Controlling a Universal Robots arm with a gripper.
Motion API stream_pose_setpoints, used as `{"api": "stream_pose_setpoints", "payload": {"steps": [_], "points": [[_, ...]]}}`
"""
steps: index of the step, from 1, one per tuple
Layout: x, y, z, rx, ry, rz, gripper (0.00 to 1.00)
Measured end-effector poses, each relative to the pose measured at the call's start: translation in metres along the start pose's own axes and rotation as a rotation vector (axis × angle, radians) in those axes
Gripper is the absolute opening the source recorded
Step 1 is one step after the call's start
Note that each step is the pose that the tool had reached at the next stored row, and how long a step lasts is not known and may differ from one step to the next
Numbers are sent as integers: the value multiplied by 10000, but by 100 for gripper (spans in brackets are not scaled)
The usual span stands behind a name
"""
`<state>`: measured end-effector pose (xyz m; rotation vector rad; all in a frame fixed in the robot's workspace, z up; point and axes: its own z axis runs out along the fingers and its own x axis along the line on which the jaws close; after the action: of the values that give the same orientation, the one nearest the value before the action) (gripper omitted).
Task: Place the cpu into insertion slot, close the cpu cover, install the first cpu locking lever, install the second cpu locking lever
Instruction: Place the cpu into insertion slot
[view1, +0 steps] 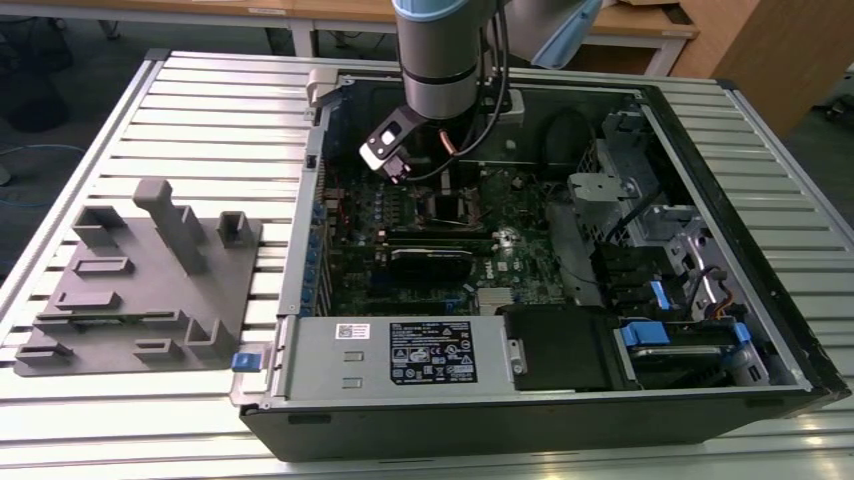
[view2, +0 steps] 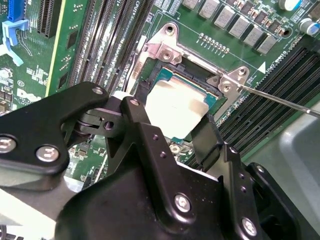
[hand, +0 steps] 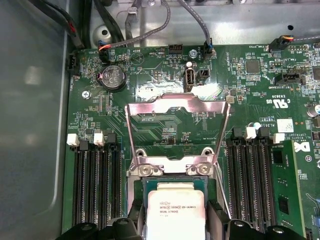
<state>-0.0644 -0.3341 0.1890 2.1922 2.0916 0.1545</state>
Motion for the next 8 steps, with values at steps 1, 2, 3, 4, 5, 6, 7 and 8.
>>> {"api": "stream_pose_setpoints", "payload": {"steps": [1, 2, 3, 4, 5, 6, 7, 8], "points": [[0, 1, -4, 0, 1, 0, 60], [1, 2, -12, -1, 1, 0, 60], [1, 4, -23, -1, 1, 0, 60], [1, 6, -37, -1, 0, 0, 60], [1, 8, -53, -1, -1, 0, 60], [1, 10, -69, -1, 0, 0, 60], [1, 13, -87, -1, 0, 0, 60], [1, 16, -106, -1, -1, 0, 60]]}}
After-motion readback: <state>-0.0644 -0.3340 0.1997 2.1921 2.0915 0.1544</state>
